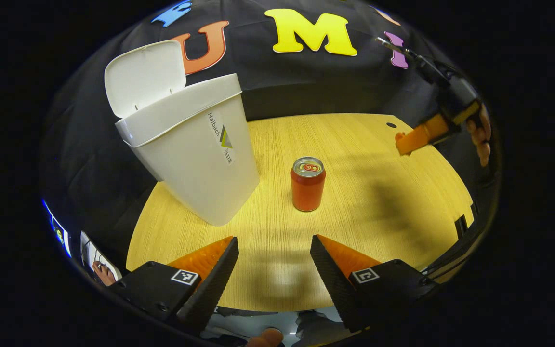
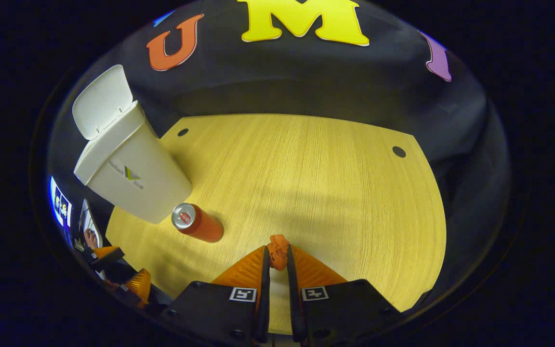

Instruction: Press the lid of the desktop garbage bin to open it, pick up the crumpled paper on the desktop and throw it into the bin, then pick up the pop can on the desktop and drop it into the bin, and finally close the garbage bin lid.

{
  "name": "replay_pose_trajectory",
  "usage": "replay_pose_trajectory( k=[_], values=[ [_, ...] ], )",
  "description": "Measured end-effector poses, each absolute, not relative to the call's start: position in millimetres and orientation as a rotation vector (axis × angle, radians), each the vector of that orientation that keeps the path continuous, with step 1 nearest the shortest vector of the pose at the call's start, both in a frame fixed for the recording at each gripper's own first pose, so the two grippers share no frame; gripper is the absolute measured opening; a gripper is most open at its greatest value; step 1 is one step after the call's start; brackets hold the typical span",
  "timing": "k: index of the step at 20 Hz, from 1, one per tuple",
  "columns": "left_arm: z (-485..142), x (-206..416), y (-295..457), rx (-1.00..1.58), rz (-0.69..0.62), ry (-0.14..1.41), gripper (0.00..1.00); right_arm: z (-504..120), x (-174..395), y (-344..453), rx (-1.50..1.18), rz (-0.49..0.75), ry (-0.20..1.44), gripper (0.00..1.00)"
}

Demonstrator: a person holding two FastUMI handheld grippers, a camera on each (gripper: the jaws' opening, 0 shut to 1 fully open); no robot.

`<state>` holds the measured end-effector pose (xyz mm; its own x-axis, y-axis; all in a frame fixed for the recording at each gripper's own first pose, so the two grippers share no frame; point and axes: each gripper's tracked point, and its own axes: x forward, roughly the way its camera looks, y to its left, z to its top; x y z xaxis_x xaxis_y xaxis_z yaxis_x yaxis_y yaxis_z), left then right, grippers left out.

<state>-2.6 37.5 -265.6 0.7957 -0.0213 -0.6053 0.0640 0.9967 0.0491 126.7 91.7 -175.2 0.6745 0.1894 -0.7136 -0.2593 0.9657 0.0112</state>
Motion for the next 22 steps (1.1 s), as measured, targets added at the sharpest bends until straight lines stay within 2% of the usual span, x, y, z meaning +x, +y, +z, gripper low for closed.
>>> replay_pose_trajectory(
  k=[8,9,14,17,18,19,22],
  values=[
    [-253,9,47,0.022,-0.015,0.571,0.99,-60,127,150,-0.167,0.372,0.594,0.19],
    [-254,8,44,0.002,-0.032,0.578,0.99,-52,129,160,-0.177,0.383,0.581,0.17],
    [-248,17,61,-0.029,-0.036,0.554,0.99,-13,137,236,-0.196,0.475,0.521,0.19],
    [-248,22,73,-0.029,-0.045,0.542,0.99,2,141,288,-0.231,0.539,0.483,0.19],
    [-249,24,76,-0.029,-0.045,0.541,0.99,2,141,308,-0.236,0.563,0.479,0.17],
    [-249,26,81,-0.030,-0.044,0.539,0.99,2,140,326,-0.244,0.585,0.477,0.19],
    [-251,27,83,-0.037,-0.049,0.540,0.99,-7,135,376,-0.264,0.644,0.485,0.17]
  ],
)
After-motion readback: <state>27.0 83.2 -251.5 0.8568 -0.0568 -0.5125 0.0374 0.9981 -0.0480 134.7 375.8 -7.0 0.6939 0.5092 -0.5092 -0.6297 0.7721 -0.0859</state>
